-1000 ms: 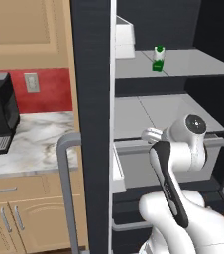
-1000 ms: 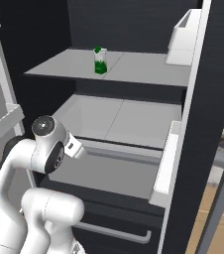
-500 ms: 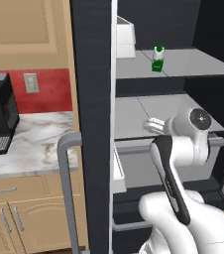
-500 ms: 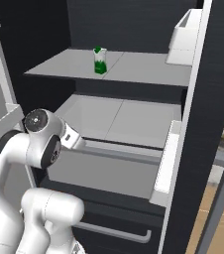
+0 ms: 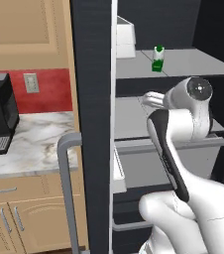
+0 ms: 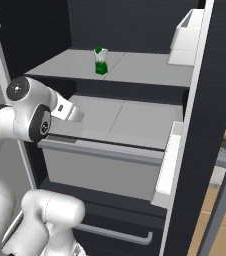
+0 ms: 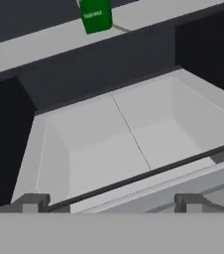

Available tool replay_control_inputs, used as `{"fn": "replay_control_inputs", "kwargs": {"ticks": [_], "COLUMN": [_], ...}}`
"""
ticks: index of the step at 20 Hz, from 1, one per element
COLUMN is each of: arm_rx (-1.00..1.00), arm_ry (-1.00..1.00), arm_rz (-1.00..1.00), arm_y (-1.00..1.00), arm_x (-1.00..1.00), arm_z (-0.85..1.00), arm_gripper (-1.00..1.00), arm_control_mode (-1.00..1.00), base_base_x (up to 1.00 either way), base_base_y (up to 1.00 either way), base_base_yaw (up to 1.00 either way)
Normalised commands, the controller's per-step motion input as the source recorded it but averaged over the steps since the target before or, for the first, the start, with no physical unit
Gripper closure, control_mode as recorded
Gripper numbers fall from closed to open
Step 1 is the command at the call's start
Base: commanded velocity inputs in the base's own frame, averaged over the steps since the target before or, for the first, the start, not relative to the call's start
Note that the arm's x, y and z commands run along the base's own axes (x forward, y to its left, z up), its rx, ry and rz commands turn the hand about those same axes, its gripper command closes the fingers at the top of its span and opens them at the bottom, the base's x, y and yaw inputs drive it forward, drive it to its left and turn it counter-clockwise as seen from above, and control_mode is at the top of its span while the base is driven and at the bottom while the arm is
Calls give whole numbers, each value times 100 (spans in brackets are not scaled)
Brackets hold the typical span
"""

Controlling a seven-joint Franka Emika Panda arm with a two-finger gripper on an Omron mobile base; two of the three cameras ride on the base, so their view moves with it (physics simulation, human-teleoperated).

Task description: Take a sugar cube from the saucer and place it inside the coffee. Then, grab milk from the fridge and place it next to the coffee on the counter to sweeten the coffee.

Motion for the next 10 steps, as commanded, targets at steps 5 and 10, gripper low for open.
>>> {"fn": "replay_control_inputs", "kwargs": {"ticks": [5, 10], "arm_rx": [-3, 0], "arm_ry": [0, 3], "arm_rz": [0, 3], "arm_y": [-5, -37], "arm_x": [13, -3], "arm_z": [100, 68], "arm_gripper": [-100, -100], "arm_control_mode": [-100, -100], "base_base_x": [0, 0], "base_base_y": [0, 0], "base_base_yaw": [0, 0]}}
